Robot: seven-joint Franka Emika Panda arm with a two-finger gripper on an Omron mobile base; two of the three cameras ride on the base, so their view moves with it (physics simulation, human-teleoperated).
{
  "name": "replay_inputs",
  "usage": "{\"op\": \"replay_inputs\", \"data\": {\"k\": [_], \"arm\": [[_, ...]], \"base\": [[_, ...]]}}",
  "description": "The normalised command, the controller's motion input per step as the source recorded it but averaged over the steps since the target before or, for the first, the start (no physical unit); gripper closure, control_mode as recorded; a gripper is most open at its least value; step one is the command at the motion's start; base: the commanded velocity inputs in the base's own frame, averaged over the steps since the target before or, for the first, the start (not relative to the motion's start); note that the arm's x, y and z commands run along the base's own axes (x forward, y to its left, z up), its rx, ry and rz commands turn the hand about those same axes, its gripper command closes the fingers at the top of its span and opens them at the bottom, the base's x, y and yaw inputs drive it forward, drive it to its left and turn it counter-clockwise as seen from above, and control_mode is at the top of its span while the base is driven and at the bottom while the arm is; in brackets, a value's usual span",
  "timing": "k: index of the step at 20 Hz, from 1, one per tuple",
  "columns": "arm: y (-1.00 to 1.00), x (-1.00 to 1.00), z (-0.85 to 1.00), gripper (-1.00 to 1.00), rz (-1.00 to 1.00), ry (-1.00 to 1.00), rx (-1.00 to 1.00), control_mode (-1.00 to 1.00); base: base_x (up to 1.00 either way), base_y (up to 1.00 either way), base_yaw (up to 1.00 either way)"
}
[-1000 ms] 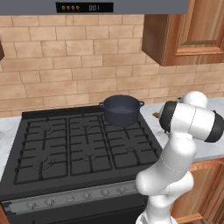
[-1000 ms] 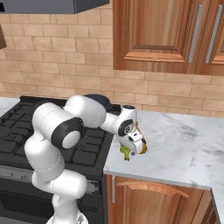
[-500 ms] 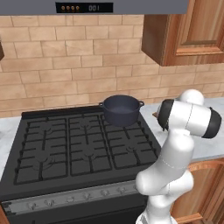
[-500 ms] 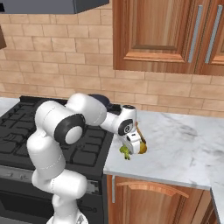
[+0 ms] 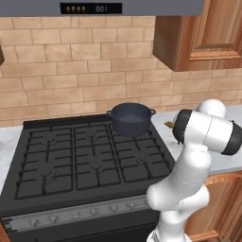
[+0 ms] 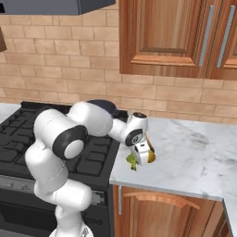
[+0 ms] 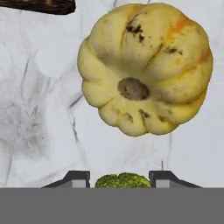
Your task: Put the squash and broccoli in the pot. Retrieve the spatula and lightly stir the vegetables in the pot.
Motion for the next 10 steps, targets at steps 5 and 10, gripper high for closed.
{"op": "replay_inputs", "data": {"k": [5, 10], "arm": [[0.39, -0.59, 0.37, 1.00, 0.00, -0.04, 0.00, -1.00], [0.54, -0.33, 0.50, 1.00, 0.00, 0.00, -0.01, -1.00]], "base": [[0.00, 0.00, 0.00], [0.00, 0.00, 0.00]]}}
